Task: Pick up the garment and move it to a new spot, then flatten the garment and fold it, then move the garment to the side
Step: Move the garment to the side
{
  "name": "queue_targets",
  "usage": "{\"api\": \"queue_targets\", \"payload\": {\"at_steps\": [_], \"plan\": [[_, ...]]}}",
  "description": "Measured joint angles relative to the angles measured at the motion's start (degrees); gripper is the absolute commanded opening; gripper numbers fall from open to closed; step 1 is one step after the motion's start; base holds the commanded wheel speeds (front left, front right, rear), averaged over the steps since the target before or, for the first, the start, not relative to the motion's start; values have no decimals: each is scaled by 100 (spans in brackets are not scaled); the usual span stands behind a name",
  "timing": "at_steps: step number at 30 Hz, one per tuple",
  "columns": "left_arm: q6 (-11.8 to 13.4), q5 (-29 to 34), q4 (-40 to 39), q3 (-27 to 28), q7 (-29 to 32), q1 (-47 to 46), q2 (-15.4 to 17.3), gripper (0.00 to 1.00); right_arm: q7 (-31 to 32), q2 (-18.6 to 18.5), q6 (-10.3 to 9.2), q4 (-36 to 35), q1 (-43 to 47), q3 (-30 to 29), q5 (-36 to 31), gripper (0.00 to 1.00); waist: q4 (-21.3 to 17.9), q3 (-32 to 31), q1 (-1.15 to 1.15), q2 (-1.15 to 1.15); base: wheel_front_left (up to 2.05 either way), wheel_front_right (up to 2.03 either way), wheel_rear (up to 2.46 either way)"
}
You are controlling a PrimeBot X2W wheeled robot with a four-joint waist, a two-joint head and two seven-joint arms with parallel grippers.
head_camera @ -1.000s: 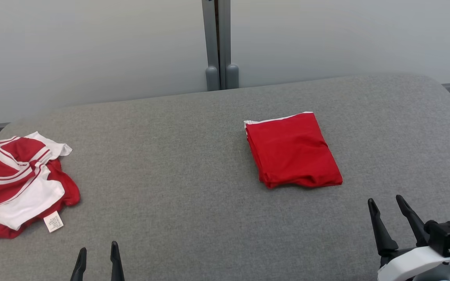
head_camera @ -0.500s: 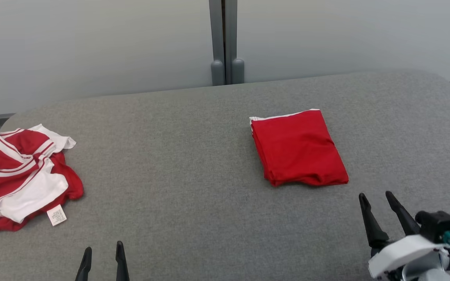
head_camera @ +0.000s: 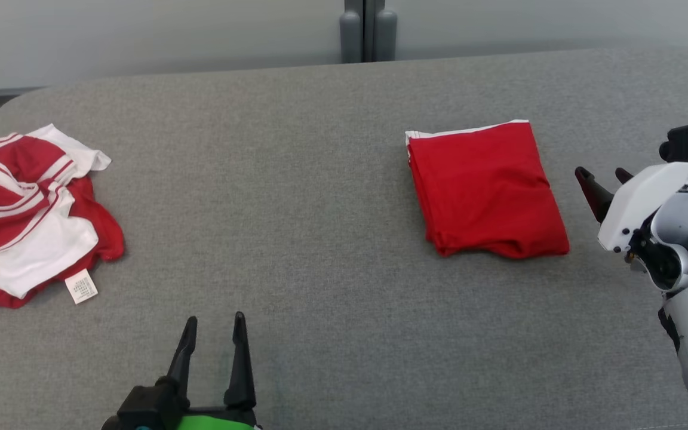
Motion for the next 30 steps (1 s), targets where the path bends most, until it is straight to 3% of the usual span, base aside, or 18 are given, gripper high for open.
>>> {"api": "queue_targets", "payload": {"at_steps": [7,13,14,15,16,22,30], "plan": [[181,-137,41,-475,0,-315,0,100,236,38,3,1071,-715,-68,-309,100,384,456,0,0,0,0,0],[254,-144,66,-514,0,-356,0,100,253,64,3,1686,-860,14,-274,100,695,649,0,0,0,0,0],[255,-142,65,-512,0,-356,1,100,254,74,3,1768,-900,10,-215,65,722,680,0,0,0,0,0],[257,-136,65,-508,0,-356,1,100,252,77,3,1809,-938,12,-172,38,736,704,0,0,0,0,0],[265,-127,62,-506,0,-356,0,100,176,80,3,1839,-977,13,-149,0,744,729,0,0,0,0,0],[270,-71,38,-485,0,-361,0,100,-226,197,5,1920,-1121,114,56,0,554,789,0,0,0,0,0],[163,255,74,-299,0,-560,-3,100,-719,76,4,2162,-1334,176,280,0,-197,895,0,0,0,0,0]]}}
